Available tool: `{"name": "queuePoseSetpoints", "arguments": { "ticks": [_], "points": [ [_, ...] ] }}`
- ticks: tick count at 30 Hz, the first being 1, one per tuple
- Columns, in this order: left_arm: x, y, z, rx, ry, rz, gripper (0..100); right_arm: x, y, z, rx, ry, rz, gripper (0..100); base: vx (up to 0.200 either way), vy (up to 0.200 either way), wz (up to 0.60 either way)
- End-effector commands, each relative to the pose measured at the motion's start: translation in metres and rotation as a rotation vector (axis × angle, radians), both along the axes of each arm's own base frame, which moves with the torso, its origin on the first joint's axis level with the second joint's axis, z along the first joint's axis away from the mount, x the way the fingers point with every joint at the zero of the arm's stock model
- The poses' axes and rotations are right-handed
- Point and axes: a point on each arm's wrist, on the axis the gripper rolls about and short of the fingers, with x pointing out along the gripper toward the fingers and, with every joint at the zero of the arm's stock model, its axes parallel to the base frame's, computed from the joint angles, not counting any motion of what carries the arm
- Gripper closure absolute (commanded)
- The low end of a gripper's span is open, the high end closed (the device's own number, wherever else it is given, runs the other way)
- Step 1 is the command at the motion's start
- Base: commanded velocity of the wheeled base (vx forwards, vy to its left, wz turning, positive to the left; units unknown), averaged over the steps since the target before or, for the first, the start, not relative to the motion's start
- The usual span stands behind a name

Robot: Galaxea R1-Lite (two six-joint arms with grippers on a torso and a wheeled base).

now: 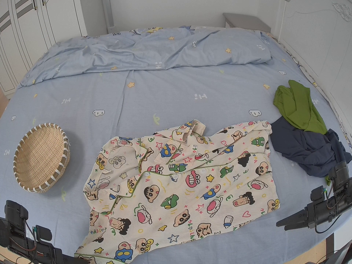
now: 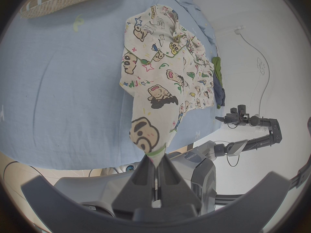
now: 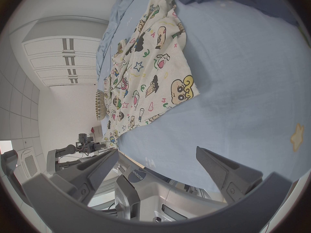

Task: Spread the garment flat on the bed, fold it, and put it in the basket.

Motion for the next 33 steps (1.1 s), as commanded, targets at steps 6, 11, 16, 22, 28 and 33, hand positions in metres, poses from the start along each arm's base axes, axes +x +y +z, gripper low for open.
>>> {"name": "queuePoseSetpoints", "arguments": {
  "ticks": [6, 11, 16, 22, 28, 33],
  "points": [
    [0.0, 0.0, -0.001, 0.0, 0.0, 0.001, 100, 0.035, -0.003, -0.018, 0.004, 0.05, -0.003, 0, 0.0, 0.0, 0.0],
    [0.0, 0.0, 0.0, 0.0, -0.002, 0.005, 100, 0.049, -0.004, -0.025, 0.001, 0.013, -0.003, 0, 0.0, 0.0, 0.0],
    [0.0, 0.0, 0.0, 0.001, -0.003, 0.007, 100, 0.059, -0.004, -0.031, 0.004, 0.0, -0.006, 0, 0.0, 0.0, 0.0],
    [0.0, 0.0, 0.0, 0.0, -0.002, 0.007, 100, 0.066, -0.005, -0.034, 0.006, -0.035, -0.007, 0, 0.0, 0.0, 0.0],
    [0.0, 0.001, 0.0, 0.002, -0.003, 0.009, 100, 0.072, -0.006, -0.04, 0.007, -0.054, -0.01, 0, 0.0, 0.0, 0.0],
    [0.0, 0.001, 0.0, 0.001, 0.0, 0.01, 100, 0.074, -0.007, -0.042, 0.006, -0.071, -0.017, 0, 0.0, 0.0, 0.0]
  ]
}}
